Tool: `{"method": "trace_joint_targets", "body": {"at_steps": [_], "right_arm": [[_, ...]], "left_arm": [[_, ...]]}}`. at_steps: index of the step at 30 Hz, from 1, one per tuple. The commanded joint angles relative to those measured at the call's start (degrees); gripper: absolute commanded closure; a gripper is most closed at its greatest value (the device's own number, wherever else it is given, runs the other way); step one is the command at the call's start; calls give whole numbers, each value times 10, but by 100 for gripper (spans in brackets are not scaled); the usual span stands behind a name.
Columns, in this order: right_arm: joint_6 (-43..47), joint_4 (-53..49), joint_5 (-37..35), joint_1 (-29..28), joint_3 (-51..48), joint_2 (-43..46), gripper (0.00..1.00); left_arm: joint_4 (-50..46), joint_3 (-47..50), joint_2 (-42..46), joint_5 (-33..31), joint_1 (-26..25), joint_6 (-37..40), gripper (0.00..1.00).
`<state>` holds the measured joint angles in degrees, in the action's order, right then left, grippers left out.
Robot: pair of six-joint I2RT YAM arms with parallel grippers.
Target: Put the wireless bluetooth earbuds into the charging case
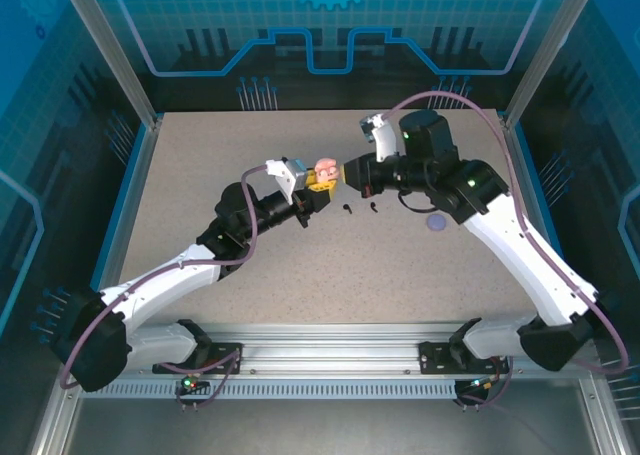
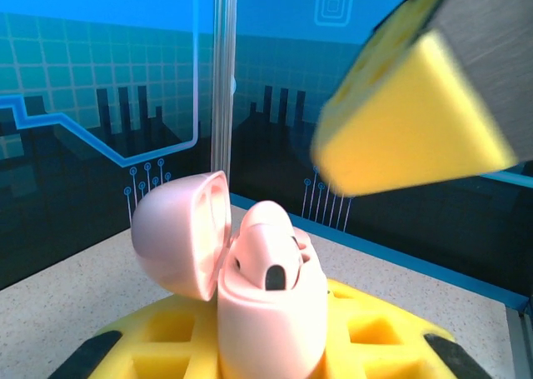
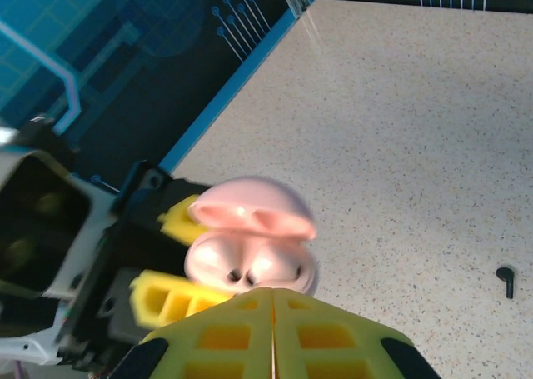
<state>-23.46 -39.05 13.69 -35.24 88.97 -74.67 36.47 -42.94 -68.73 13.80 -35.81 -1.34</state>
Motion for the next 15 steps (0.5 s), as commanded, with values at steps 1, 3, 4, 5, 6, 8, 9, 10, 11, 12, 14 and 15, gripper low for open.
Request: {"method": "trace_joint_targets", "body": {"at_steps": [1,3,4,5,6,8,9,10,11,12,14,15], "right_arm": [[-9,22,-28,7,-23,22,90],[-18,32,-36,20,-30,23,89],[-20,33,-39,25,-27,18,89],[-22,33,-36,32,-19,9,89],[-21,31,-30,37,-5,-4,89],[-16,21,-25,39,33,-36,89],[-11,10,-19,39,58,-57,89],[-7,0,-15,39,80,-76,89],[-6,-10,-10,39,103,-99,89],[-3,-16,0,38,122,-118,89],[2,-28,9,37,155,-155,90],[5,-33,14,35,169,-171,90]], "left_arm": [[7,-8,4,-2,-3,11,100],[6,-9,3,0,-3,10,100],[7,-9,3,1,-3,9,100],[5,-8,3,2,-3,9,100],[5,-7,2,4,-3,8,100],[6,-9,0,6,-3,7,100],[5,-9,-1,8,-3,6,100],[4,-10,-2,9,-3,6,100],[4,-9,-3,12,-3,5,100],[4,-10,-3,12,-3,5,100],[5,-10,-4,12,-3,4,100],[5,-10,-5,13,-3,3,100]]}}
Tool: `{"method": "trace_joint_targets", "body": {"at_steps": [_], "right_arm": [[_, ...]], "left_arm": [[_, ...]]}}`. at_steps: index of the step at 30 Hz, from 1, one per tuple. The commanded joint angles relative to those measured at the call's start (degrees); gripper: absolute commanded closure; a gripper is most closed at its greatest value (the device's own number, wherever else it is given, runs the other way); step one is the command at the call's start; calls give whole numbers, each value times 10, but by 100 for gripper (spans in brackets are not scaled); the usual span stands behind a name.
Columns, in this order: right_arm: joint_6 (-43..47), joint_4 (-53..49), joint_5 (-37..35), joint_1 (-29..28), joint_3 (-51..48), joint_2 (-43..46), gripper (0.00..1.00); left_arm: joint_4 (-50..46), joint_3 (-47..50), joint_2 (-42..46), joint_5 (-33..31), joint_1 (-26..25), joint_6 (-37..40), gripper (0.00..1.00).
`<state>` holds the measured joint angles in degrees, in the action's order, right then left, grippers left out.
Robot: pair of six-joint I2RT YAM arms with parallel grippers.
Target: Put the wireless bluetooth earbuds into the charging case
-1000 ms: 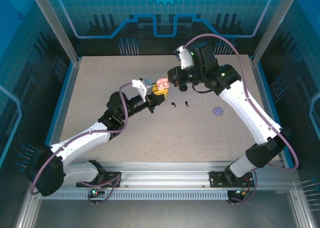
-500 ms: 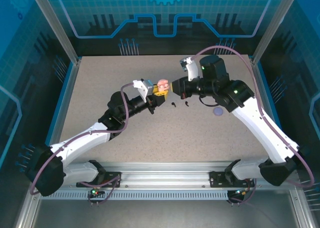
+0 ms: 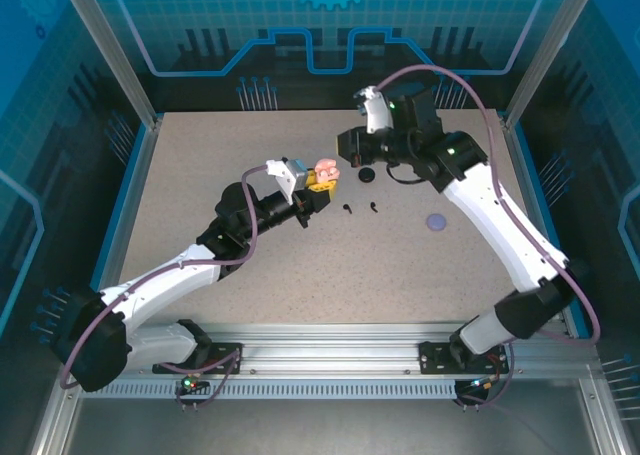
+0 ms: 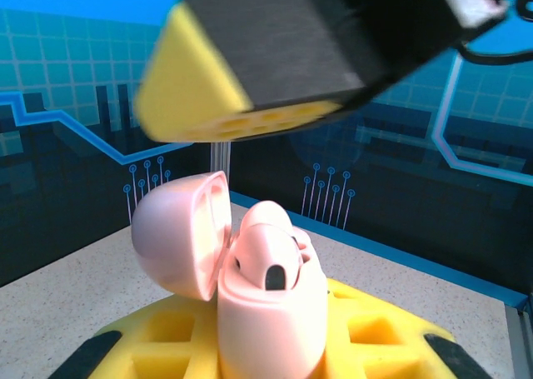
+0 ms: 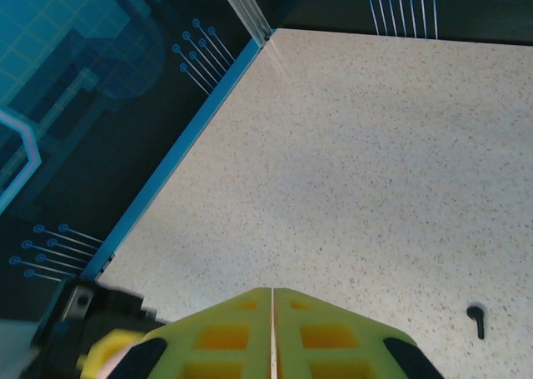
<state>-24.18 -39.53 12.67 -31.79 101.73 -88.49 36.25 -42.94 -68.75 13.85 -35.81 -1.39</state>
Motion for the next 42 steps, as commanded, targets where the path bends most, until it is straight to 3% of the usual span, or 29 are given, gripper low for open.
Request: {"method": "trace_joint_targets", "body": {"at_steps": [1,8,26,34,40,42], "right_arm": [[13,-33,28,0,53,-45,91],[27,-58,45,-21,77,-69,92],[12,-43,28,-47,-52,45,93],[-73,23,-35,33,-132,123,80],[-92,46,-37,63,-243,150,66],[-98,56,-54,64,-284,156,57]], "left_arm": [[8,-11,-5,12,-3,3,100],[8,-14,-7,10,-3,4,100],[4,-17,-8,-9,-3,7,100],[-15,7,-32,-66,2,-55,100],[-25,49,-101,-81,55,-184,100],[-35,57,-130,-80,80,-234,100]]}}
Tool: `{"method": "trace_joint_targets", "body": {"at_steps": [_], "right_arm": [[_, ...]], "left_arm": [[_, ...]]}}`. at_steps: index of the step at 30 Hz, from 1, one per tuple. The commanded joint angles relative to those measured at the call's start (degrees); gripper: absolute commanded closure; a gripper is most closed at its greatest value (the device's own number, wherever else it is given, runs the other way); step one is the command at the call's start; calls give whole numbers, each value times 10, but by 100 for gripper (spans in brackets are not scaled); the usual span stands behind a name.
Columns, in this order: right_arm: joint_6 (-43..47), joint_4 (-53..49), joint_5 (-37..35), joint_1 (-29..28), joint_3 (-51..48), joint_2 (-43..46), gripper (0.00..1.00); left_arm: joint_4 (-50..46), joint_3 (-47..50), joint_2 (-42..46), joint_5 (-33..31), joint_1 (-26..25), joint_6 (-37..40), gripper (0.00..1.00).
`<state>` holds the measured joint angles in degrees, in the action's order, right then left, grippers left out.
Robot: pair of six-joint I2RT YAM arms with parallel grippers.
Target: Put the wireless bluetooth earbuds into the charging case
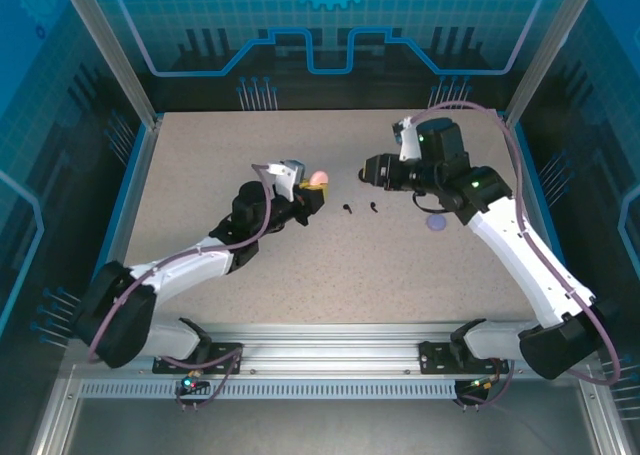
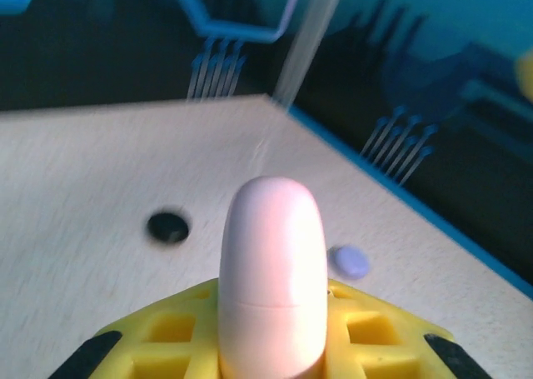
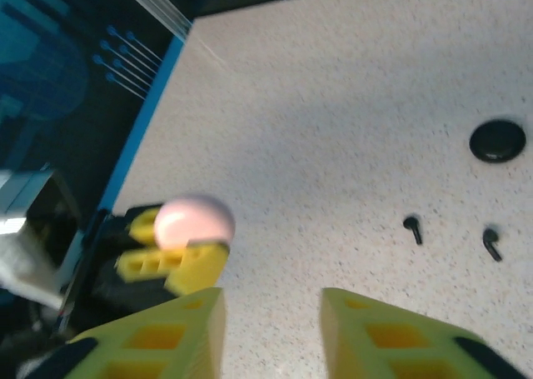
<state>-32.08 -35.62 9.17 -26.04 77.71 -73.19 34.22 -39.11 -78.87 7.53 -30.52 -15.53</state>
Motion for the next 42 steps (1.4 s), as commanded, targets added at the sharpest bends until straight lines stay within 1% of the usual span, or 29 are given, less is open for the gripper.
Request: {"method": "trace_joint_targets", "body": {"at_steps": [1,3,5,9,15,18,19,21,24,27,29,31,33,34,35,37,42], "right_arm": [[-24,22,-24,8,-60,4,53],[-31,37,-35,9,-95,3,46],[-35,45,-44,9,-116,-7,41],[-43,50,-70,9,-136,-38,35],[-47,46,-104,12,-122,-81,32],[-48,38,-116,14,-103,-104,32],[-48,36,-118,15,-98,-110,31],[-48,31,-126,15,-85,-125,31],[-48,25,-136,16,-65,-144,28],[-49,18,-150,16,-43,-167,24],[-48,10,-160,16,-23,-187,22],[-48,-4,-173,17,4,-212,19],[-48,-24,-191,18,39,-244,17],[-49,-34,-198,18,54,-259,16],[-52,-47,-211,18,74,-277,14],[-59,-68,-233,19,111,-311,14],[-51,-111,-266,20,228,-419,14]], "left_arm": [[-22,18,-42,-11,39,-113,100],[-40,13,-73,11,65,-149,100],[-63,-1,-103,36,83,-168,100],[-70,-22,-170,94,122,-212,100],[-110,-65,-251,168,162,-241,100],[-144,-77,-263,174,173,-239,100],[-151,-79,-264,174,177,-240,98],[-169,-78,-263,171,187,-241,87],[-197,-76,-254,162,199,-236,62],[-223,-70,-237,146,212,-232,43],[-242,-69,-223,140,220,-227,38],[-260,-69,-204,128,228,-221,29],[-286,-71,-183,111,237,-214,19],[-298,-73,-175,105,241,-210,16],[-314,-76,-166,96,244,-207,8],[-331,-80,-147,82,247,-200,2],[-369,-90,-86,66,249,-189,1]]}}
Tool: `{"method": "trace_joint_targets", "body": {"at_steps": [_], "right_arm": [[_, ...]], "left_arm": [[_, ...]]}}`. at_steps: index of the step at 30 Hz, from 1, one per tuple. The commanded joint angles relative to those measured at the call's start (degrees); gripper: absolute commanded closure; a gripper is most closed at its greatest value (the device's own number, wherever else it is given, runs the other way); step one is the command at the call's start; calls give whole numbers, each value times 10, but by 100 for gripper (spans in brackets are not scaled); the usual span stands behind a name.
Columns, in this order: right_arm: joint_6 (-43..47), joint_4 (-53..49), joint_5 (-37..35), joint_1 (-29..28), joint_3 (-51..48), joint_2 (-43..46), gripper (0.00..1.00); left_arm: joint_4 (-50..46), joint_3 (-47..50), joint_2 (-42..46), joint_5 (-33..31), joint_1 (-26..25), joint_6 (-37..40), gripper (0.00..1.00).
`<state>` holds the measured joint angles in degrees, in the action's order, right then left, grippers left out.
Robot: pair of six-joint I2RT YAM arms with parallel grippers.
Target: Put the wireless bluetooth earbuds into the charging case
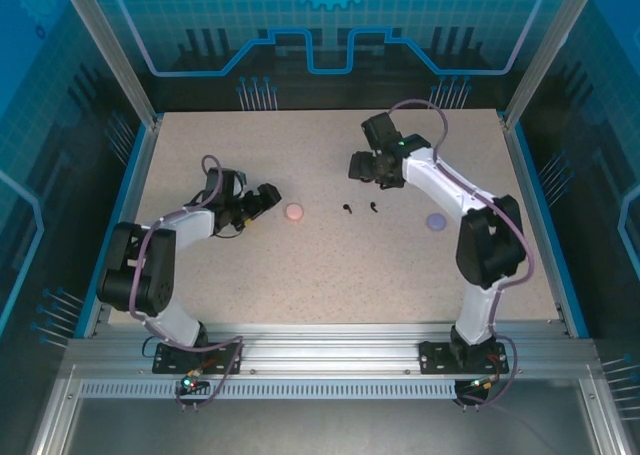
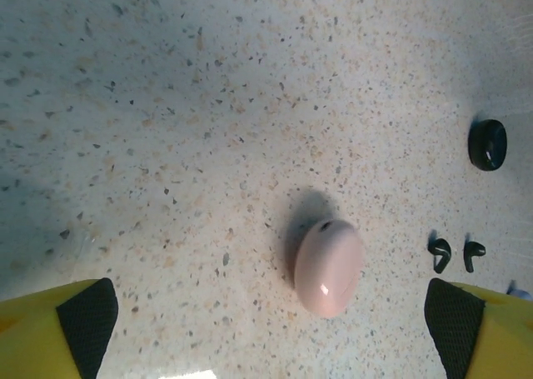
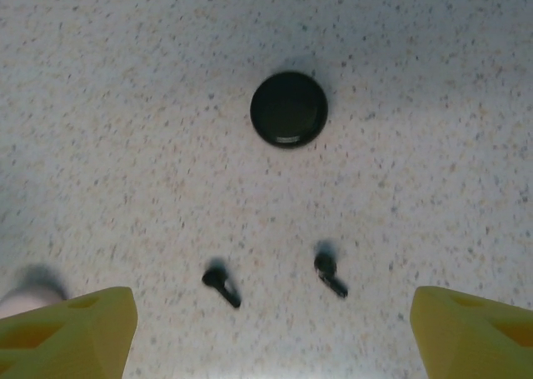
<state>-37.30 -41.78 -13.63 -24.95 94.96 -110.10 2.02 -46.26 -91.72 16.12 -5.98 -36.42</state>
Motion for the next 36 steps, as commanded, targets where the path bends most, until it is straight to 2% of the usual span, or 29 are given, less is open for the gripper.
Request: {"method": "trace_joint_targets", "body": {"at_steps": [1,6,14,28,32,36], "right_arm": [[11,-58,-41,10,81,-74,14],[41,-128,-60,15,238,-200,14],[0,-176,-45,31,374,-313,16],[-22,-174,-27,31,413,-376,21],[-17,-167,-23,31,413,-389,25],[-12,-161,-14,32,418,-400,35]], "left_arm": [[-50,-20,56,-19,4,23,1],[-78,-42,125,-18,3,41,1],[-55,-49,187,-30,-2,4,1],[-62,-77,196,-33,-21,0,1],[-64,-82,197,-32,-24,6,1],[-67,-84,197,-33,-25,10,1]]}}
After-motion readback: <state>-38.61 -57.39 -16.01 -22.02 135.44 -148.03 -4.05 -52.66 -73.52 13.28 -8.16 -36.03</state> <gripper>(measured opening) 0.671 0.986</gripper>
